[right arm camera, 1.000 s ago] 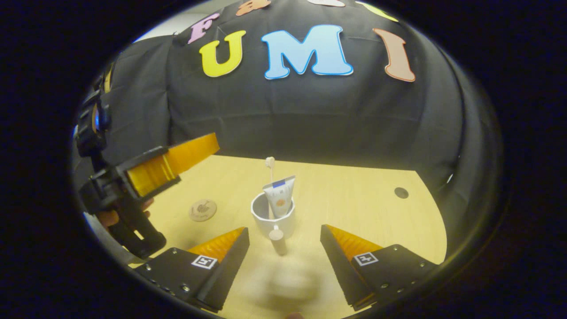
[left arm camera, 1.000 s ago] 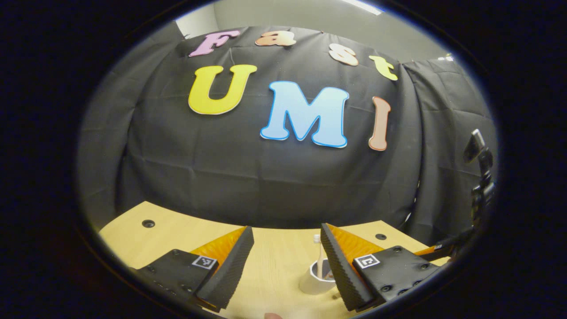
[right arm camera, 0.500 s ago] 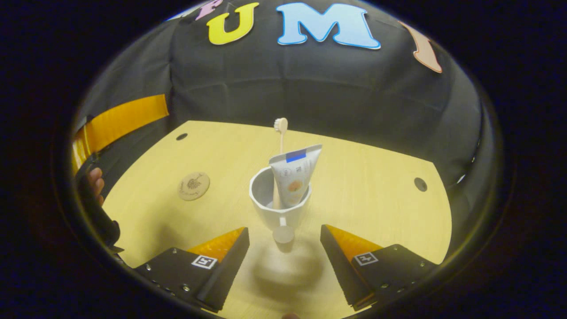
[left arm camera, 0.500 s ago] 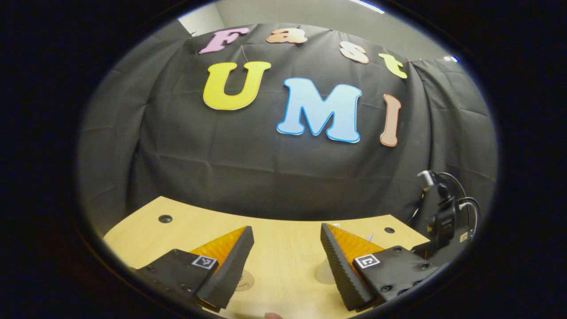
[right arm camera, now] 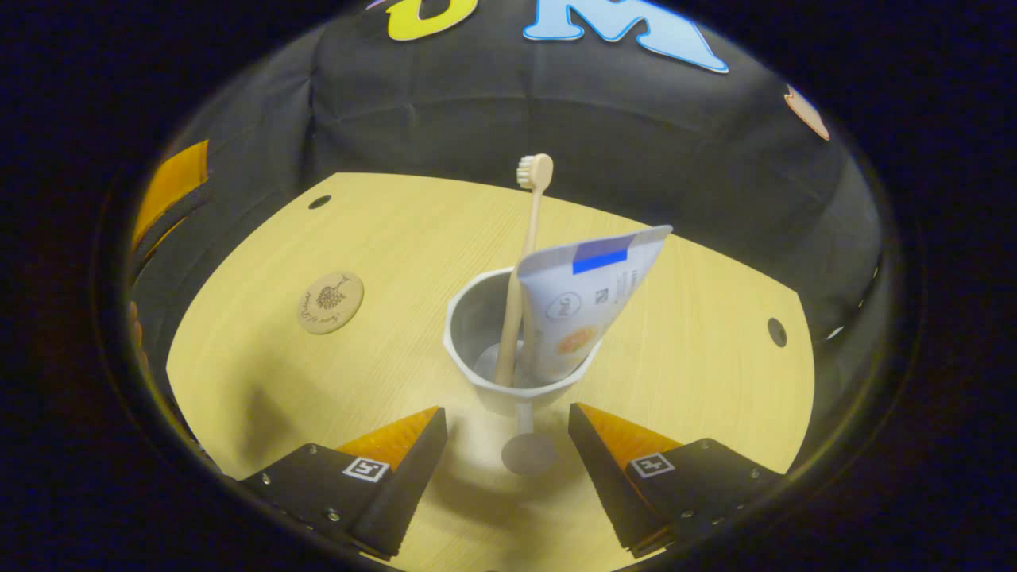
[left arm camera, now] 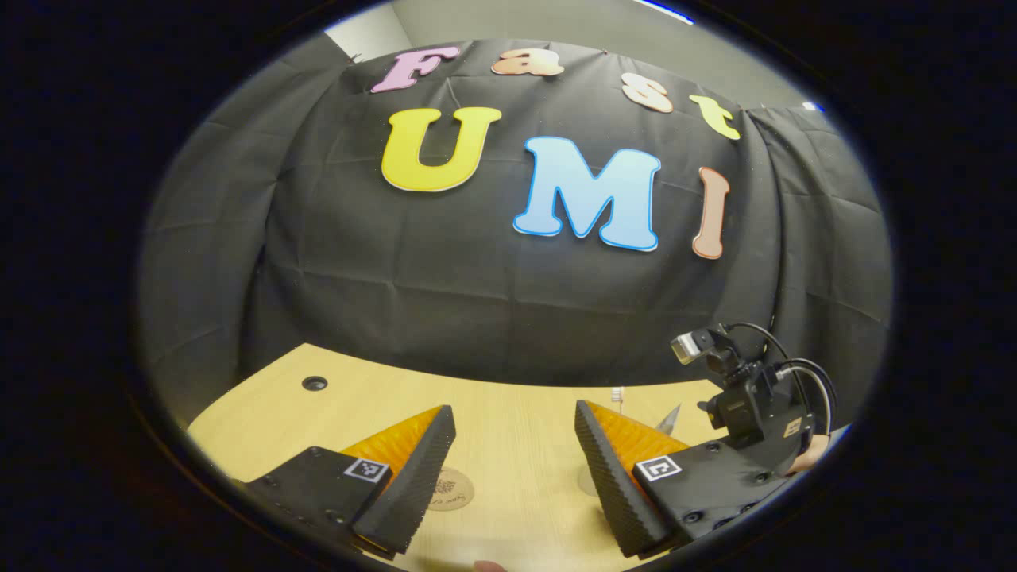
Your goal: Put the toothbrush and toothpaste on the desktop into the cup, then pick up the cup and place it on the coaster on the desktop.
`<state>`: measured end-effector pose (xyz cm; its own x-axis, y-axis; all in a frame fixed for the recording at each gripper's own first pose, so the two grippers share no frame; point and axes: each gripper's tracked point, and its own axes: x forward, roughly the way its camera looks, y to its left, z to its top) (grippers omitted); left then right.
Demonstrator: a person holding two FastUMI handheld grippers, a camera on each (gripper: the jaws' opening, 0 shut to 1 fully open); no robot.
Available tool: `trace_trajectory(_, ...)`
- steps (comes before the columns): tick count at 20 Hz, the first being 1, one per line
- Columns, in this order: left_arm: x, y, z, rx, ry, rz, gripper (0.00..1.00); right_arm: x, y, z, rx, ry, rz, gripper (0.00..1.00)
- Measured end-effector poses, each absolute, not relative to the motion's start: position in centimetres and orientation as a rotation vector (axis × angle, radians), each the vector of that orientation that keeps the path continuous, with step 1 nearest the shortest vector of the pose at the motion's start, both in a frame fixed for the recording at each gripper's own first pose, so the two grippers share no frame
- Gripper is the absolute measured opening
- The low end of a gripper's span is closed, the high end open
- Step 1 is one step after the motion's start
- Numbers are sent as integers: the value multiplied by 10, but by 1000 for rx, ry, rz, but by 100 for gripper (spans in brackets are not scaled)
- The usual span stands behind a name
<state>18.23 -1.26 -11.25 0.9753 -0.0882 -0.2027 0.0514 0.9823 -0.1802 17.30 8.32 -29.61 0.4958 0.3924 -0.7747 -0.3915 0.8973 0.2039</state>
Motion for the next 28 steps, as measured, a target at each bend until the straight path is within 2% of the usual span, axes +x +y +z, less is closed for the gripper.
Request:
trace_trajectory(4, 176, -3, -119, -184, 224, -57, 96, 176, 85, -303, 10, 984, 466, 93)
trace_trajectory(6, 174, 2, -120, -190, 228, -51, 97, 178, 88, -306, 19, 991, 467, 82)
trace_trajectory(8, 173, 5, -122, -194, 230, -46, 96, 181, 87, -309, 7, 994, 457, 80)
trace_trajectory(10, 174, 8, -124, -197, 233, -42, 96, 181, 86, -309, 7, 999, 457, 70)
trace_trajectory(11, 173, 9, -125, -198, 235, -42, 96, 179, 84, -310, 3, 1003, 452, 70)
trace_trajectory(12, 174, 9, -125, -199, 236, -42, 96, 179, 84, -310, 5, 1009, 453, 58)
trace_trajectory(13, 173, 9, -126, -200, 236, -42, 96, 179, 85, -312, 4, 1013, 454, 61)
trace_trajectory(15, 173, 10, -126, -203, 237, -43, 96, 177, 85, -313, -12, 1018, 455, 55)
trace_trajectory(17, 174, 10, -126, -204, 238, -44, 97, 175, 80, -315, -50, 1022, 444, 55)
trace_trajectory(19, 173, 10, -126, -205, 239, -43, 97, 171, 83, -317, -7, 1043, 426, 28)
trace_trajectory(20, 171, 11, -126, -208, 238, -43, 93, 171, 85, -315, 11, 1049, 415, 28)
trace_trajectory(23, 166, 18, -126, -213, 240, -35, 97, 172, 83, -315, 10, 1057, 411, 20)
trace_trajectory(28, 165, 25, -126, -219, 243, -26, 96, 174, 85, -312, 35, 1032, 401, 21)
